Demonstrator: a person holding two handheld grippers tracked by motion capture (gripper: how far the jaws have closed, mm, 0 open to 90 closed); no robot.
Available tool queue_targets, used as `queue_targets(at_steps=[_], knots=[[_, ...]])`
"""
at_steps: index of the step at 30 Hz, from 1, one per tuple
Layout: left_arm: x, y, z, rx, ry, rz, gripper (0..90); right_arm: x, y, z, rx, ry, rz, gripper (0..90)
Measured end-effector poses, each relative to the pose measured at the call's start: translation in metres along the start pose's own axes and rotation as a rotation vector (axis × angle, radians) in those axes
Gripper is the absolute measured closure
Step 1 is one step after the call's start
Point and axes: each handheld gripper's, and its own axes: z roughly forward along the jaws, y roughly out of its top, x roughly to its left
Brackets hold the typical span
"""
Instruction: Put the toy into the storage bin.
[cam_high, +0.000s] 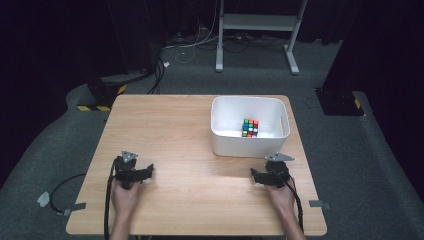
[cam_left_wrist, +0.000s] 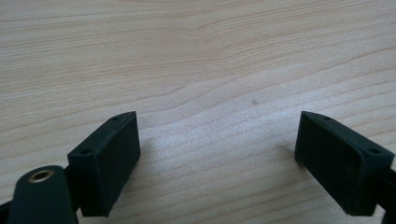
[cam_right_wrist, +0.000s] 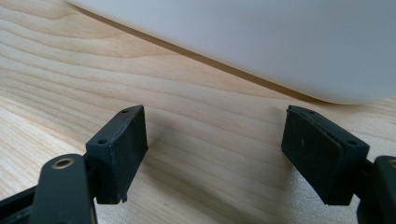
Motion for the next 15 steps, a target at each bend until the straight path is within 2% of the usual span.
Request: queue_targets(at_steps=[6,15], knots=[[0.0000,0.0000,0.0000,0.000,0.000,0.000,14.3,0.0018,-0.0017,0.0013,-0.012,-0.024,-0.021,22.4],[0.0000,0.0000,0.0000,0.000,0.000,0.000,14.3,0.0026,-0.0016,0.0017,-0.012,-0.029,-0.027,22.0]])
